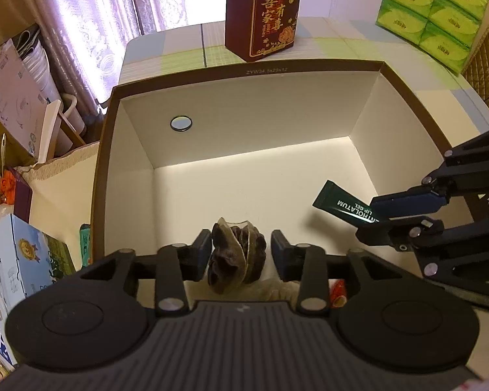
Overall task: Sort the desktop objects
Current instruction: 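Open both tools to drop the pouch and lip gel into the box, then withdraw both tools from the box toward the black shaver box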
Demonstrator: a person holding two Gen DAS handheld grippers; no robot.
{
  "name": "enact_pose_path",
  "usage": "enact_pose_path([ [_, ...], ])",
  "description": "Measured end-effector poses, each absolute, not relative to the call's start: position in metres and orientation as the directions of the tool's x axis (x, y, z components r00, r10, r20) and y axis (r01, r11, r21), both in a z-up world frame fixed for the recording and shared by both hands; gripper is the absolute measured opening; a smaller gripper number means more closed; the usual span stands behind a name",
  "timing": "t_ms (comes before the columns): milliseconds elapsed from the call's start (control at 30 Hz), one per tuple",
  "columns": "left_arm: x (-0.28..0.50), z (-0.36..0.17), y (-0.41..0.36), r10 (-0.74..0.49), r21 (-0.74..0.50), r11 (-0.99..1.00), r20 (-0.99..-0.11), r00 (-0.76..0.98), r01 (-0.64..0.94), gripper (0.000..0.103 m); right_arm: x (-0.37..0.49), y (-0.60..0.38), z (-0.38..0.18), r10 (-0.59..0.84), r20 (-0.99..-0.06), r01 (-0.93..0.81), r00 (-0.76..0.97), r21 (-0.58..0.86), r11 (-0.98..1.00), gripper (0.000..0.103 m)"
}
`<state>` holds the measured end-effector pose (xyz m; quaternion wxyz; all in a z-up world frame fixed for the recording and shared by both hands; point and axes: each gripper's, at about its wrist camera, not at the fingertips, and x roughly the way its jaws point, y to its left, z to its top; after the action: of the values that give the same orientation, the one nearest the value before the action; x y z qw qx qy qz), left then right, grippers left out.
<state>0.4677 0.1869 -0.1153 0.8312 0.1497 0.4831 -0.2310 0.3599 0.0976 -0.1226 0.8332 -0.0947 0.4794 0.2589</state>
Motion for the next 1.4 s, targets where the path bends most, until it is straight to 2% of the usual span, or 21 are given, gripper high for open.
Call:
enact_pose_path([
  [500, 0.467, -0.111, 0.190, -0.249, 0.019, 0.847, -0.869, 0.427, 0.531, 0.046, 0.367, 0.096, -0.132, 0.341, -0.842, -0.544, 0.417, 0.070, 0.836, 0.014],
  [700, 0.454, -0.103, 0.191, -0.260, 0.009, 0.847, -0.865, 0.429, 0.532, 0.056, 0.355, 0.092, -0.123, 0.363, -0.835, -0.568, 0.414, 0.074, 0.819, 0.019],
  [767, 0.449, -0.099, 0.191, -0.258, 0.014, 0.848, -0.863, 0.435, 0.530, 0.064, 0.350, 0.092, -0.121, 0.365, -0.831, -0.573, 0.420, 0.069, 0.817, 0.032],
  [800, 0.446, -0.098, 0.191, -0.254, 0.021, 0.848, -0.861, 0.440, 0.530, 0.065, 0.347, 0.091, -0.119, 0.370, -0.825, -0.579, 0.427, 0.065, 0.813, 0.034],
  [867, 0.440, -0.094, 0.192, -0.249, 0.029, 0.849, -0.859, 0.448, 0.528, 0.066, 0.342, 0.090, -0.116, 0.369, -0.822, -0.580, 0.434, 0.058, 0.813, 0.049],
  [1000, 0.429, -0.085, 0.198, -0.249, 0.025, 0.858, -0.854, 0.458, 0.513, 0.073, 0.328, 0.087, -0.105, 0.388, -0.801, -0.581, 0.456, 0.062, 0.812, 0.066],
  [1067, 0.423, -0.079, 0.201, -0.245, 0.028, 0.863, -0.850, 0.467, 0.504, 0.075, 0.321, 0.086, -0.099, 0.395, -0.791, -0.584, 0.468, 0.059, 0.810, 0.080],
  [1133, 0.416, -0.073, 0.204, -0.242, 0.032, 0.868, -0.845, 0.477, 0.496, 0.076, 0.313, 0.086, -0.092, 0.404, -0.779, -0.591, 0.479, 0.055, 0.805, 0.089],
  [1333, 0.397, -0.056, 0.211, -0.233, 0.038, 0.884, -0.828, 0.510, 0.466, 0.081, 0.292, 0.086, -0.077, 0.420, -0.755, -0.600, 0.503, 0.045, 0.799, 0.100],
  [1400, 0.390, -0.050, 0.213, -0.228, 0.042, 0.890, -0.822, 0.523, 0.454, 0.084, 0.286, 0.087, -0.073, 0.422, -0.749, -0.601, 0.511, 0.039, 0.798, 0.101],
])
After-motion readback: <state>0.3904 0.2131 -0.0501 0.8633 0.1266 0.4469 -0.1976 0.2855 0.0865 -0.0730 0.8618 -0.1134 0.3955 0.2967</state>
